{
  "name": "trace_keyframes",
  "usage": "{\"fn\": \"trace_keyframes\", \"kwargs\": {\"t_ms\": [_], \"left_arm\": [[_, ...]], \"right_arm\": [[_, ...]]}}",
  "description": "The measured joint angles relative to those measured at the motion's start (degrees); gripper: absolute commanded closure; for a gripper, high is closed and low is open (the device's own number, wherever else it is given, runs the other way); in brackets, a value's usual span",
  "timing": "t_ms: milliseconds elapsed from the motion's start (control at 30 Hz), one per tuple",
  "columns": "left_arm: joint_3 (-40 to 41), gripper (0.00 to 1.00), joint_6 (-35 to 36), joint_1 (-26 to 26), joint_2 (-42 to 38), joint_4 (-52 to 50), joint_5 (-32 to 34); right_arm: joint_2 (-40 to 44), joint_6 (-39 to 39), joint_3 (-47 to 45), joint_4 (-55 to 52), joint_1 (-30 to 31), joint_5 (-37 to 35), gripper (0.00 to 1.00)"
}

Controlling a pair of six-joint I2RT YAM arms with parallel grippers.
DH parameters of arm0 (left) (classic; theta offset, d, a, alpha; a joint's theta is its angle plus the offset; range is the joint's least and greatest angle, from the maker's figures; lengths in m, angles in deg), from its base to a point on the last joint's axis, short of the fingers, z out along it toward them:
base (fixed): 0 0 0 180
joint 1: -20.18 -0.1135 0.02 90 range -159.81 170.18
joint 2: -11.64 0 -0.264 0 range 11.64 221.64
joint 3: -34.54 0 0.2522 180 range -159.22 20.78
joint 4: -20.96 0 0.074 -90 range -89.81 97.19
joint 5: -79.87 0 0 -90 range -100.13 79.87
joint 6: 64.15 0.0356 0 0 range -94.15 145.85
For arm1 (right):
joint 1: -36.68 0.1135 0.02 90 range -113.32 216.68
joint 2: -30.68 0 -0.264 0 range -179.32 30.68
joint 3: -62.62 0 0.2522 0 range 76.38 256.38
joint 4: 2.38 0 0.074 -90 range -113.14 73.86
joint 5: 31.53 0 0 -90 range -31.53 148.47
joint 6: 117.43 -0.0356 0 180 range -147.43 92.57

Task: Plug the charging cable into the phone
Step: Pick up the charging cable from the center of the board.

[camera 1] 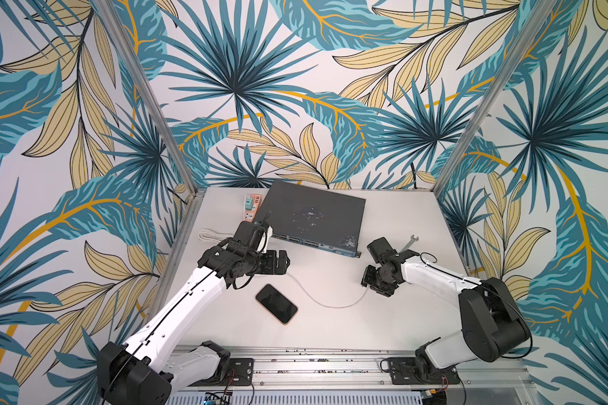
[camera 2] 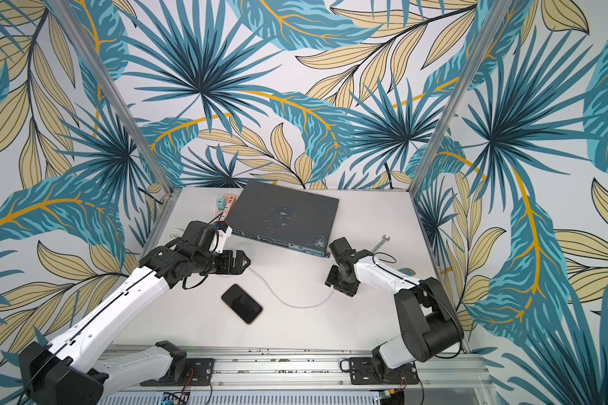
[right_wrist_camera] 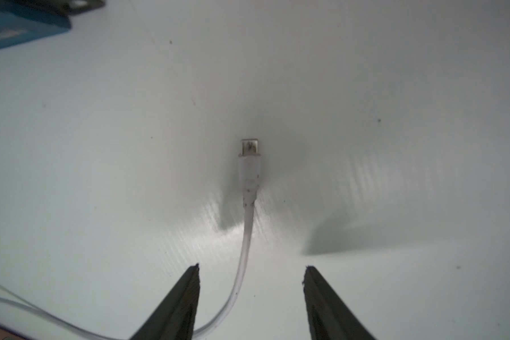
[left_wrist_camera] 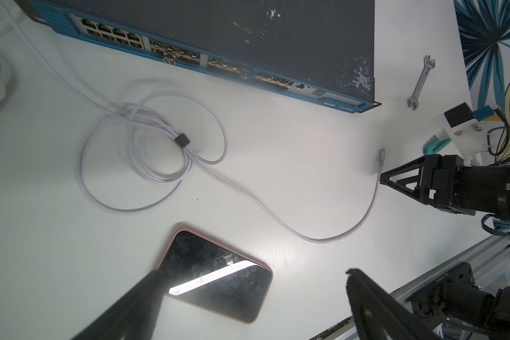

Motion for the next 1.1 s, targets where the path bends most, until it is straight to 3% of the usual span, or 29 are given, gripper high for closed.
{"fn": "trace_keyframes", "kwargs": {"t_ms": [300,533,700,900,1100], "left_arm": [[0.11,0.00,1.46,0.00,-1.46,-1.79,0.70],[0.22,0.00,2.16,-0.02,-1.88,-2.89,1.11],[0.22,0.00,2.78,-0.02,-2.82,-3.85,1.57],[1.03,0.00,2.89,-0.02,-3.89,-4.42,2.21],[1.27,0.00,2.99,-0.02,-3.87,-4.42,2.21]], "right_arm": [[-2.32,-0.57,0.35,0.11,0.31,-2.12,0.55],[-3.93,-0.46,1.70,0.72,0.55,-2.49,0.59],[-4.28,-0.33,1.86,1.03,0.55,-2.62,0.74],[-4.83,-0.11,2.05,1.97,0.83,-2.58,0.98],[-5.25,-0.13,2.56,2.14,1.38,-2.99,1.00]]}}
